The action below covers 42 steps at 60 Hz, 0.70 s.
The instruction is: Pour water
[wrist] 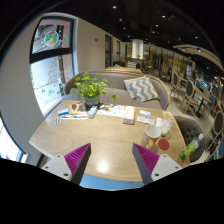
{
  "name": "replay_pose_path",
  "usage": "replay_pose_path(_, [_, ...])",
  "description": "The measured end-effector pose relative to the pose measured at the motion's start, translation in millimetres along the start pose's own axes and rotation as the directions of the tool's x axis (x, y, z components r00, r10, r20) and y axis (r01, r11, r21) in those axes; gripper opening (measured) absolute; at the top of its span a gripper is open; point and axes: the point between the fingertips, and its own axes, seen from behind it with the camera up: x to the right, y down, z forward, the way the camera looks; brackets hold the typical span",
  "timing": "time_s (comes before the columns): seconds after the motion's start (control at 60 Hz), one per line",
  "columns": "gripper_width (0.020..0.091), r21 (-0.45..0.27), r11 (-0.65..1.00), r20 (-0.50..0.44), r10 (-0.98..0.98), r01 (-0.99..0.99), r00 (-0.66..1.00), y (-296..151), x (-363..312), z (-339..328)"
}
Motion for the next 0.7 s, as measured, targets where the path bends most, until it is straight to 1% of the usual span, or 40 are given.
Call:
replay_pose_path(0.167, [0.0852, -0.018, 1.000, -0.043, 0.005, -0.006, 0.999, 33.4, 98.6, -6.7])
replay_pose_path(0.4, [0.0853, -0.012, 0.999, -0.166, 0.044, -0.046, 0.985, 101.7, 262.2, -3.3])
replay_pose_path(0.533, [0.0856, 0.016, 0.995, -0.212, 0.099, -0.098, 0.972, 128.0, 344.0, 13.2])
replay_pose_path(0.7, [0.0853, 0.051, 0.989, -0.236, 0.147, -0.139, 0.960, 140.2, 418.2, 50.9])
